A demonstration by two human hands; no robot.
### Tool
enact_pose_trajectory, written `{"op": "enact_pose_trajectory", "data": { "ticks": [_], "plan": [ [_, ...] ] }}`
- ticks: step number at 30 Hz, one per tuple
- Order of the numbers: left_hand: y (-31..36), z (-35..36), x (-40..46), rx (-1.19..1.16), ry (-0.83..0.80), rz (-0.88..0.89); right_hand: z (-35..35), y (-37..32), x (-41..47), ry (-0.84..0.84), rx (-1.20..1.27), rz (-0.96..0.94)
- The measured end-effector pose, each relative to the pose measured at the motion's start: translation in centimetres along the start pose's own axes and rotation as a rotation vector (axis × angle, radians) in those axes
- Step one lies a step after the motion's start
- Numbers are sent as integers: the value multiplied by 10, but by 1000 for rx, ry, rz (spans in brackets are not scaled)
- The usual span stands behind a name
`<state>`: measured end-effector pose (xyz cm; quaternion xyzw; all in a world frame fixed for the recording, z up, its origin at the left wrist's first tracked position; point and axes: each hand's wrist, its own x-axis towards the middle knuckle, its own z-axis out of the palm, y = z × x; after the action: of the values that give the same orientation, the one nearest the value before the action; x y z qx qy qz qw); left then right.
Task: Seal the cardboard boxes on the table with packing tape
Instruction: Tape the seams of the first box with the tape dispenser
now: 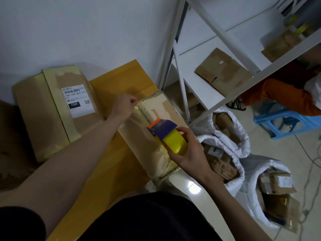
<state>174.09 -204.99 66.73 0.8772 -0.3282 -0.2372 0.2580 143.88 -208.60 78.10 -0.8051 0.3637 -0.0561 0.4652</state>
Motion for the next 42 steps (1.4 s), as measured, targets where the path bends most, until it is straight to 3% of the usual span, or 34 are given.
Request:
{"op": "enact_pose_trajectory", "data": {
  "ticks": [6,9,14,26,35,39,42],
  "plan": [
    [-13,2,-33,330,-18,511,5,-2,-4,14,34,9],
    [-29,3,-40,486,-142,622,6,-4,-4,-6,37,23],
    [-40,11,-51,567,-248,651,8,-6,-4,-25,33,24],
    [-41,34,-74,611,-181,589,22,24,-11,-60,-45,91],
    [-42,39,-75,640,-155,558,37,54,-21,3,-64,51],
    [-35,33,-73,487,-115,533,39,58,-22,47,-49,53],
    [-28,23,-65,366,26,476,41,56,-17,76,-26,35]
  ]
}}
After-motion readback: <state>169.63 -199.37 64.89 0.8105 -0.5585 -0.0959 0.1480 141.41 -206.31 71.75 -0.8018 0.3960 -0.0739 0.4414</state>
